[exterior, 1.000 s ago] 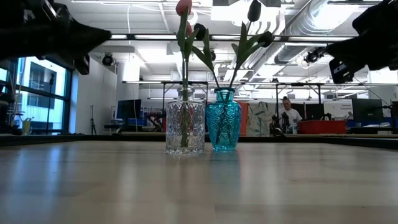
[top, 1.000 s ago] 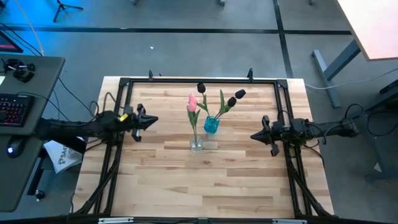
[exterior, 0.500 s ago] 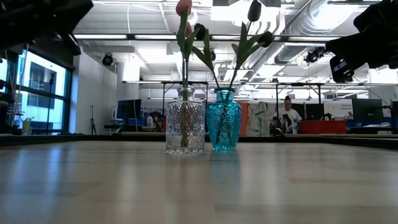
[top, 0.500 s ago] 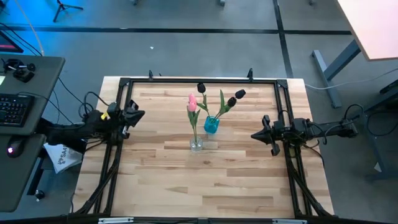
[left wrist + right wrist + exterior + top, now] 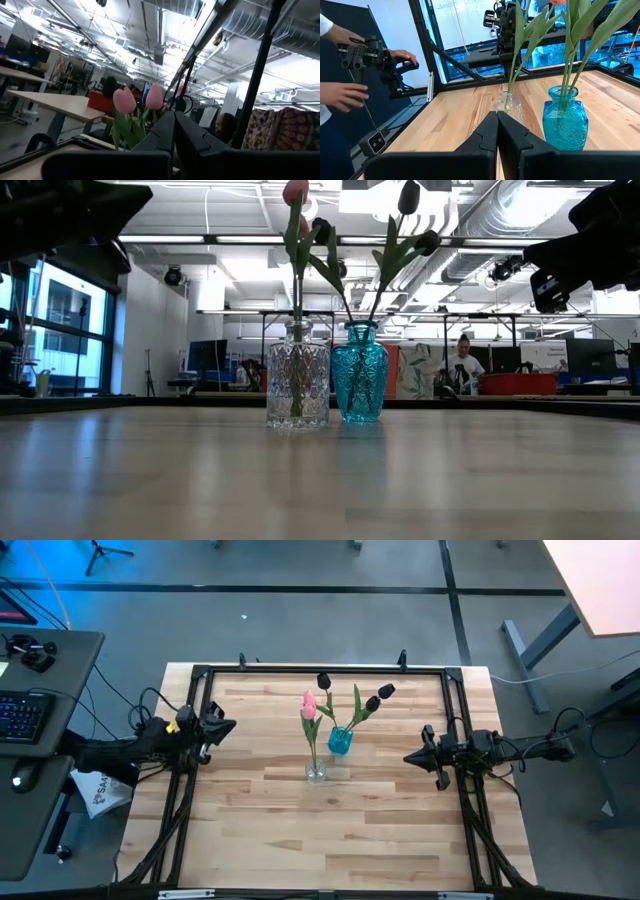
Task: Sort flowers into vase by color
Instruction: Return to Home Position
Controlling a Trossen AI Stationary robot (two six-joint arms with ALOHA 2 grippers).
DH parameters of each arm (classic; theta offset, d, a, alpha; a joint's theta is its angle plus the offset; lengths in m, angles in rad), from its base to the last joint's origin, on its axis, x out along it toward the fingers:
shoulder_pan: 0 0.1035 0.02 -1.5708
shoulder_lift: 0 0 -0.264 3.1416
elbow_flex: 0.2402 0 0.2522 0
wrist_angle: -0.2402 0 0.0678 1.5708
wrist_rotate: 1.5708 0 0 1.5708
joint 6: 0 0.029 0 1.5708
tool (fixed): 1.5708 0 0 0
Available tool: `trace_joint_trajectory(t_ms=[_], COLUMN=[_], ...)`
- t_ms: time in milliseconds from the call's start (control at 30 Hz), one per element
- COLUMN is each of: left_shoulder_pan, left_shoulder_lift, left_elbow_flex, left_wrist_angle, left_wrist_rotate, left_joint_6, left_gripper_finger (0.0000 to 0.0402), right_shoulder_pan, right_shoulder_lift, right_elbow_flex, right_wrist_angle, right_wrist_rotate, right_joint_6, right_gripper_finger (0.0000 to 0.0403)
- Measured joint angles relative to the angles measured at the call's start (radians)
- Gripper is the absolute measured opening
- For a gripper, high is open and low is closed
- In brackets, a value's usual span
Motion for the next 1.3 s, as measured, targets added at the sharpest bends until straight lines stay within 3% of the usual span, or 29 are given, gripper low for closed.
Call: trace_joint_trajectory(t_ms=[167, 400, 767, 933, 1300], left_shoulder_pan=[0.003, 0.002, -0.052, -0.072, -0.119], left_shoulder_lift=[0.0, 0.0, 0.0, 0.0, 0.0], left_elbow_flex=[0.0, 0.0, -0.001, -0.001, -0.001], left_wrist_angle=[-0.002, -0.138, -0.401, -0.414, -0.41], left_wrist_rotate=[0.0, 0.003, 0.005, 0.082, 0.08], left_joint_6=[0.0, 0.244, 0.208, 0.229, 0.219], left_gripper_finger=[0.0, 0.0, 0.0, 0.0, 0.0], right_shoulder_pan=[0.0, 0.0, 0.0, 0.0, 0.0], right_shoulder_lift=[0.0, 0.0, 0.0, 0.0, 0.0], right_elbow_flex=[0.0, 0.0, 0.0, 0.0, 0.0], right_wrist_angle=[-0.001, -0.001, -0.002, -0.002, -0.002], right_wrist_rotate=[0.0, 0.0, 0.0, 0.0, 0.0], right_joint_6=[0.0, 0.0, 0.0, 0.0, 0.0], right_gripper_finger=[0.0, 0.0, 0.0, 0.0, 0.0])
